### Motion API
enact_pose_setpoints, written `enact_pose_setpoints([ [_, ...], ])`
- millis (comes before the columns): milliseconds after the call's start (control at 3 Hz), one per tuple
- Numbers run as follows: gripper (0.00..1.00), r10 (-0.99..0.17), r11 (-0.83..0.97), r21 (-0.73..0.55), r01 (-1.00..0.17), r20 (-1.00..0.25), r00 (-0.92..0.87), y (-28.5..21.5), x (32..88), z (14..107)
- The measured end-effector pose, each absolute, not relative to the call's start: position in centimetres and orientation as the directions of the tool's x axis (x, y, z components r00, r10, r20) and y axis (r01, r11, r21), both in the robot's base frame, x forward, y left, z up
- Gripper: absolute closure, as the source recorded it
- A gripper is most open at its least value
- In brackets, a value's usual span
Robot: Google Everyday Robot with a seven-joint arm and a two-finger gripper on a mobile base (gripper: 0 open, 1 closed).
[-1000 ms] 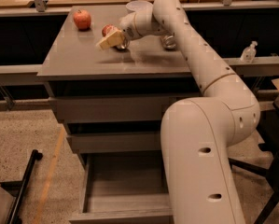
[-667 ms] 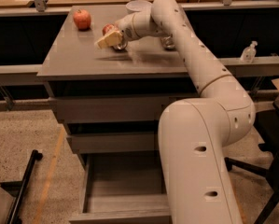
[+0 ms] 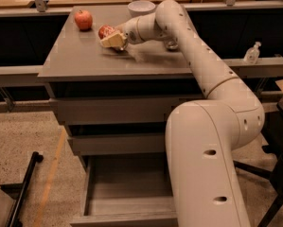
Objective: Place coke can into bottom drawer
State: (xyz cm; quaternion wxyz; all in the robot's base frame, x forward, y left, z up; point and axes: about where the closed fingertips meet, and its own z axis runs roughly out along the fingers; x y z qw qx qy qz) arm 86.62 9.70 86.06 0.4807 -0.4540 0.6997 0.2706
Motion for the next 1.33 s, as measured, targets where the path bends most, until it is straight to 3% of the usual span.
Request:
enact_pose_setpoints([
  [333,0.87,-0.375,0.441,-0.058,-0.895,-0.918,-0.126,9.7,86.6,86.4],
  [667,1.00,-0.375,0.441,-0.058,-0.895,-0.918,-0.126,9.7,86.6,86.5],
  [1333,1.00,-0.496,0.392,-0.213,-0.895,-0.868,-0.011,4.4,79.0,93.4],
])
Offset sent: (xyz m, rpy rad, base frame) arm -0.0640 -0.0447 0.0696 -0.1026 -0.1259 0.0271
